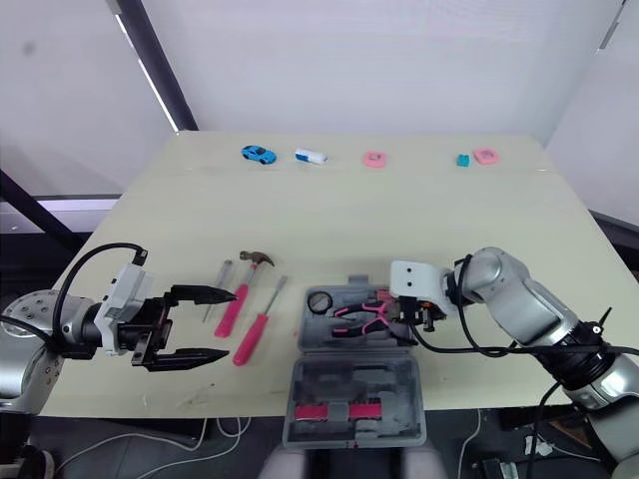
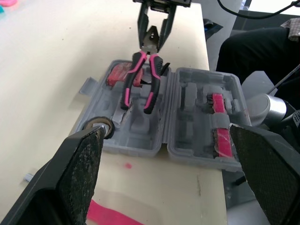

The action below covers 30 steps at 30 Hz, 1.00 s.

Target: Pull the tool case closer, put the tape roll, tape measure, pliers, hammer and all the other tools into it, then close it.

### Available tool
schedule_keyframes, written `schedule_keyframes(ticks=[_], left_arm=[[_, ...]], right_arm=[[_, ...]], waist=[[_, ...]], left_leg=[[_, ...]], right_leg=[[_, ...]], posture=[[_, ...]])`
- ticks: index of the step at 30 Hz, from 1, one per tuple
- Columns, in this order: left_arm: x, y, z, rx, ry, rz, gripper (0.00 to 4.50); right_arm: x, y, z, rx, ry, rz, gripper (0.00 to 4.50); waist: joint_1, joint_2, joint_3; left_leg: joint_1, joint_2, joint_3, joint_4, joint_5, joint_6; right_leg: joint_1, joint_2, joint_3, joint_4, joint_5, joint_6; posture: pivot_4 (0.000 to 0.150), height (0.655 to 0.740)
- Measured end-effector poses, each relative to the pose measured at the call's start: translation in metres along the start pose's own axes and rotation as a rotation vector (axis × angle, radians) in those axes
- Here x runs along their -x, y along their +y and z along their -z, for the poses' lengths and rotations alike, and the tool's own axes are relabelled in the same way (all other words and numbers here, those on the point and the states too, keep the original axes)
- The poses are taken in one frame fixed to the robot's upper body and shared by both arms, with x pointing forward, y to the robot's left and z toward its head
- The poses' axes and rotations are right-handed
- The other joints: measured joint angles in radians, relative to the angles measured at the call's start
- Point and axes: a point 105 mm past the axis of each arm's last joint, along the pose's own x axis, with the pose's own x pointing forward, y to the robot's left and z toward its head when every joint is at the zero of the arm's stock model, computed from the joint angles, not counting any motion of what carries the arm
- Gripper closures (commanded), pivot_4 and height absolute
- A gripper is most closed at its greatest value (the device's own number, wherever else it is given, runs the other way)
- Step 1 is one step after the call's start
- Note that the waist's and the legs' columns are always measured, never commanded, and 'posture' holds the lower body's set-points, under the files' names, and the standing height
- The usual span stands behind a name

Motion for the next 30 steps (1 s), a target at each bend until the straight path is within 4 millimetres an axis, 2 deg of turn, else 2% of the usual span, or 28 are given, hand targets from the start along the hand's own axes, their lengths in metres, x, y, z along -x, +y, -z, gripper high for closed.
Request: schedule_keyframes(ticks=[3, 10, 18, 26, 27, 29, 30], left_arm=[[0.002, 0.001, 0.001, 0.004, 0.005, -0.005, 0.00], [0.004, 0.002, 0.003, 0.009, 0.010, -0.007, 0.00], [0.006, 0.006, 0.003, 0.003, 0.020, -0.020, 0.00], [0.006, 0.007, 0.002, -0.005, 0.020, -0.021, 0.00], [0.006, 0.007, 0.002, -0.005, 0.020, -0.021, 0.00], [0.006, 0.007, 0.002, -0.005, 0.020, -0.021, 0.00], [0.006, 0.007, 0.002, -0.005, 0.020, -0.021, 0.00]], right_arm=[[-0.013, 0.001, -0.009, 0.013, -0.001, -0.020, 3.53], [-0.030, 0.004, -0.014, 0.008, 0.005, -0.026, 3.53], [-0.042, 0.004, -0.022, 0.006, -0.017, -0.021, 3.53], [-0.047, 0.003, -0.021, -0.006, -0.018, -0.020, 3.53], [-0.047, 0.003, -0.021, -0.006, -0.019, -0.020, 2.73], [-0.048, 0.004, -0.022, -0.006, -0.021, -0.024, 2.25], [-0.048, 0.005, -0.021, -0.008, -0.023, -0.029, 1.74]], waist=[[-0.001, 0.000, 0.000], [-0.001, 0.000, 0.000], [-0.003, 0.000, 0.000], [-0.005, 0.000, 0.000], [-0.005, 0.000, 0.000], [-0.005, 0.000, 0.000], [-0.004, 0.000, 0.000]], left_leg=[[0.000, 0.000, 0.000, 0.002, 0.000, 0.000], [0.001, 0.000, -0.001, 0.008, 0.000, 0.000], [0.002, 0.000, -0.001, 0.009, 0.000, 0.000], [0.003, 0.000, -0.001, 0.008, 0.000, 0.000], [0.003, 0.001, -0.001, 0.008, 0.000, 0.000], [0.003, 0.001, -0.001, 0.008, 0.000, 0.000], [0.003, 0.001, -0.001, 0.008, 0.000, 0.000]], right_leg=[[0.000, 0.000, 0.000, 0.002, 0.000, 0.000], [0.000, 0.000, 0.000, 0.011, 0.000, 0.000], [0.000, 0.000, 0.000, 0.014, 0.000, 0.000], [0.000, 0.000, 0.000, 0.015, 0.000, -0.001], [0.000, 0.000, 0.000, 0.015, -0.001, -0.001], [0.000, 0.000, 0.000, 0.015, 0.000, -0.001], [0.000, 0.000, 0.000, 0.014, 0.000, -0.001]], posture=[[0.150, 0.7395], [0.150, 0.7395], [0.150, 0.7395], [0.150, 0.7395], [0.150, 0.7395], [0.150, 0.7395], [0.150, 0.7395]])
